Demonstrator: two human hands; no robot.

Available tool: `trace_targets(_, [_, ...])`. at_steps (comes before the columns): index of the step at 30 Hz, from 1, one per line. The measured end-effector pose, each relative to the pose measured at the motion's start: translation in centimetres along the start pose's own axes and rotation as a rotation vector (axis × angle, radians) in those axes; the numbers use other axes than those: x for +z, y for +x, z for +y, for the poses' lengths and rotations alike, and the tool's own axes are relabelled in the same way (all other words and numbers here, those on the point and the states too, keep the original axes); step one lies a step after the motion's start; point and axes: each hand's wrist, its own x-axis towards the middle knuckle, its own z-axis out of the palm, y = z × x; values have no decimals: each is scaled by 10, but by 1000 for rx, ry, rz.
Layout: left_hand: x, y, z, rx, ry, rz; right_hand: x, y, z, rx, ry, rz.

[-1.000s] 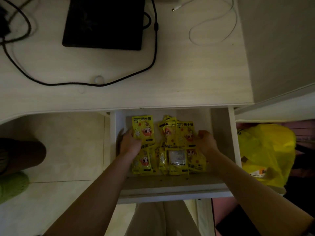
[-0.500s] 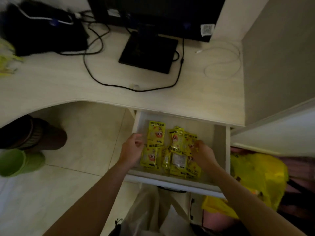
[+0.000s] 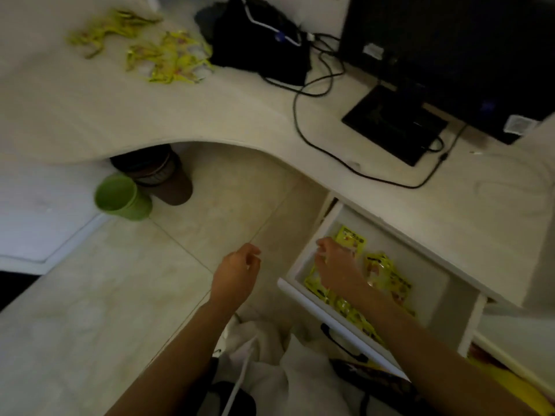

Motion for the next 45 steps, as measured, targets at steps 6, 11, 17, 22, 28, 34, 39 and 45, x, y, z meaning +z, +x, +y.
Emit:
trace_targets(6, [-43, -10, -68, -61, 149, 28, 50, 20, -74, -117, -61, -100])
trace_targets(11, [-96, 0, -126, -105, 159, 94, 95, 41, -145, -185, -107, -138])
trace_targets(17, [-162, 34, -186, -130, 166, 142, 122, 77, -220, -235, -165, -121])
trace_targets(22, [-219, 86, -214, -108, 186, 154, 128, 121, -277, -290, -203, -69])
trace_targets(28, [-278, 165, -219, -83, 175, 186, 120, 185, -336, -352, -227, -63])
trace_targets(34, [-312, 248, -218, -89, 142, 223, 98, 257, -391, -401, -233, -49])
trace_targets(39, [-332, 316, -214, -87, 116, 203, 71, 320, -422, -414, -295, -77])
trace_targets(45, [-349, 390, -211, -74, 132, 118, 52, 390, -443, -346, -309, -72])
